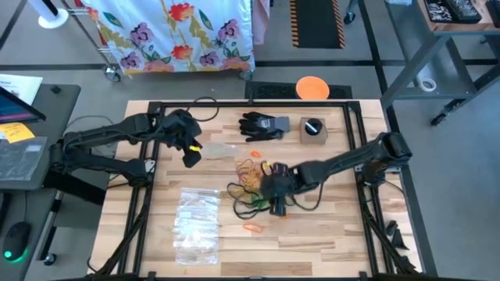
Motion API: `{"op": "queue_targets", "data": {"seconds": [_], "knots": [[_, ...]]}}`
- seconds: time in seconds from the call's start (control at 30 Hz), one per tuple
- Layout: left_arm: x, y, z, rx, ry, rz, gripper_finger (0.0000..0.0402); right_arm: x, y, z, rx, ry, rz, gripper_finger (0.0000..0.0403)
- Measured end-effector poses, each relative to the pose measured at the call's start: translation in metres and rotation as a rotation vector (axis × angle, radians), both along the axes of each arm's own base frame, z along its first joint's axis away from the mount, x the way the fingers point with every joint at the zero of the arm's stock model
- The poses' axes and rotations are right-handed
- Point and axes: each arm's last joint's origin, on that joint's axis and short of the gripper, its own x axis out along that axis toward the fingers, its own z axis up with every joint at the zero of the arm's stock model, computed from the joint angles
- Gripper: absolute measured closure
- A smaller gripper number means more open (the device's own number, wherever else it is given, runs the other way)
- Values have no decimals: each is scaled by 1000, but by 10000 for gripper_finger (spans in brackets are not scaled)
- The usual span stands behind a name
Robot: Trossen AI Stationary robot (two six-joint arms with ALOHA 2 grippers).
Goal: Sort rubber bands
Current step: Adjust the transparent zip bag
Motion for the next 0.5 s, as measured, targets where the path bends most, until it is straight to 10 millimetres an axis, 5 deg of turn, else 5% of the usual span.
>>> {"op": "queue_targets", "data": {"seconds": [0.23,0.5], "knots": [[7,2,-2,17,-10,-50,401,-11,22,-33,48,-172,-97,202],[17,4,-11,-6,33,-52,401,4,5,-29,-32,-315,-62,221]]}}
